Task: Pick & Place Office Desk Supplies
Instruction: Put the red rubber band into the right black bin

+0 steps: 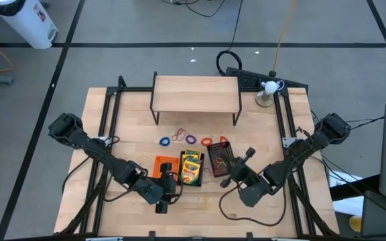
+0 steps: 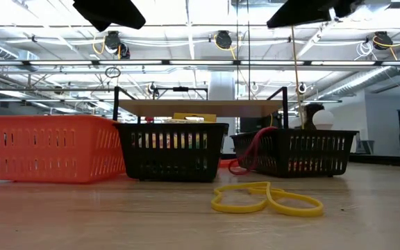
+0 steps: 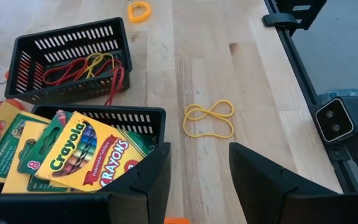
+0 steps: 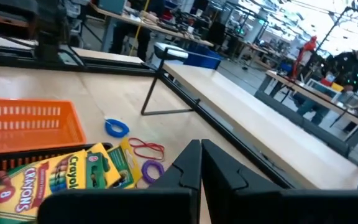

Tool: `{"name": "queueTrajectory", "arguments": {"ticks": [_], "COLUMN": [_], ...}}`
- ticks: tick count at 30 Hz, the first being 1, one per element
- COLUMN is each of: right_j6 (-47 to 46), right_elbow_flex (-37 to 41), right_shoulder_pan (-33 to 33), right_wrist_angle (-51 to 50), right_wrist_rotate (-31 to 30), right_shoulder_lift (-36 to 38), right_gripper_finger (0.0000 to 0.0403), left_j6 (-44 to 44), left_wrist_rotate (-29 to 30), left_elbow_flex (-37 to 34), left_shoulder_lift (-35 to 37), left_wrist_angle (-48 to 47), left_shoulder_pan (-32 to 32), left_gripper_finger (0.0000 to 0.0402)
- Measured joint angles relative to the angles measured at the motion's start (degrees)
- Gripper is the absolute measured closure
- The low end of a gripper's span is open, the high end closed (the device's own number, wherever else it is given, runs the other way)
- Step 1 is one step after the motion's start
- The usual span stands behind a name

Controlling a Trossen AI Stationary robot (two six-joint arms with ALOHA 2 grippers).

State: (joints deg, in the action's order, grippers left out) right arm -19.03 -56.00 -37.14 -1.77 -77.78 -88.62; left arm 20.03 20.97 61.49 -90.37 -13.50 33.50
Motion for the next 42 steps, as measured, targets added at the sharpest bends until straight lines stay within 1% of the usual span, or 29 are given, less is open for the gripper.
{"name": "queueTrajectory", "arguments": {"ticks": [5, 8, 11, 13, 17, 21, 23, 26, 29, 30, 32, 36, 38, 40, 42], "right_j6": [-1.3, -1.3, -1.1, -0.4, 2.8, 10.1, 14.2, 19.3, 21.9, 22.0, 22.4, 19.7, 17.9, 16.6, 15.4], "right_elbow_flex": [0.2, 0.2, 0.2, 0.2, 0.2, 0.2, 0.2, 0.2, 0.2, 0.2, 0.2, 0.2, 0.2, 0.2, 0.2], "right_shoulder_pan": [-0.3, -0.7, -1.0, -1.3, -0.9, 0.8, 1.6, 2.4, 3.0, 3.1, 3.4, 3.4, 3.4, 3.3, 2.7], "right_wrist_angle": [0.6, 1.4, 3.4, 3.8, 4.1, 4.2, 4.4, 4.6, 4.5, 4.5, 4.6, 4.1, 3.1, 1.8, 0.1], "right_wrist_rotate": [0.5, 5.9, 11.9, 13.6, 13.2, 12.9, 10.8, 7.1, 7.9, 9.2, 13.9, 29.9, 36.5, 40.5, 40.2], "right_shoulder_lift": [0.0, 0.1, 0.3, 0.3, 0.3, 0.3, 0.4, 1.5, 3.8, 4.7, 6.8, 10.4, 11.9, 12.7, 13.0], "right_gripper_finger": [0.0403, 0.0395, 0.0376, 0.0359, 0.0325, 0.0300, 0.0293, 0.0287, 0.0288, 0.0288, 0.0290, 0.0293, 0.0293, 0.0293, 0.0295], "left_j6": [-0.3, -0.6, -0.9, -1.2, -6.3, -17.1, -22.3, -27.4, -29.4, -29.4, -28.8, -29.0, -28.3, -27.3, -26.9], "left_wrist_rotate": [0.0, 0.0, 0.1, 0.1, 0.1, 0.1, 0.1, 0.1, 0.1, 0.1, 0.1, 0.1, 0.1, 0.5, 3.0], "left_elbow_flex": [0.0, 0.0, 0.0, 0.0, 0.0, 0.0, 0.0, 0.0, 0.0, 0.0, 0.0, 0.1, 1.0, 2.2, 4.2], "left_shoulder_lift": [0.0, 0.0, 0.0, 0.0, 0.0, 0.0, 0.0, 0.0, 0.0, 0.0, 0.0, 0.0, 0.0, 0.1, 0.1], "left_wrist_angle": [0.0, 0.2, 0.7, 1.3, 4.2, 7.7, 9.9, 12.6, 13.5, 13.5, 13.6, 13.6, 13.0, 11.9, 8.1], "left_shoulder_pan": [0.0, -0.4, -1.2, -1.9, -4.2, -7.7, -9.9, -13.2, -16.1, -16.9, -18.2, -18.6, -18.0, -16.9, -15.4], "left_gripper_finger": [0.0238, 0.0238, 0.0238, 0.0238, 0.0238, 0.0238, 0.0238, 0.0238, 0.0238, 0.0238, 0.0238, 0.0238, 0.0238, 0.0238, 0.0238]}}
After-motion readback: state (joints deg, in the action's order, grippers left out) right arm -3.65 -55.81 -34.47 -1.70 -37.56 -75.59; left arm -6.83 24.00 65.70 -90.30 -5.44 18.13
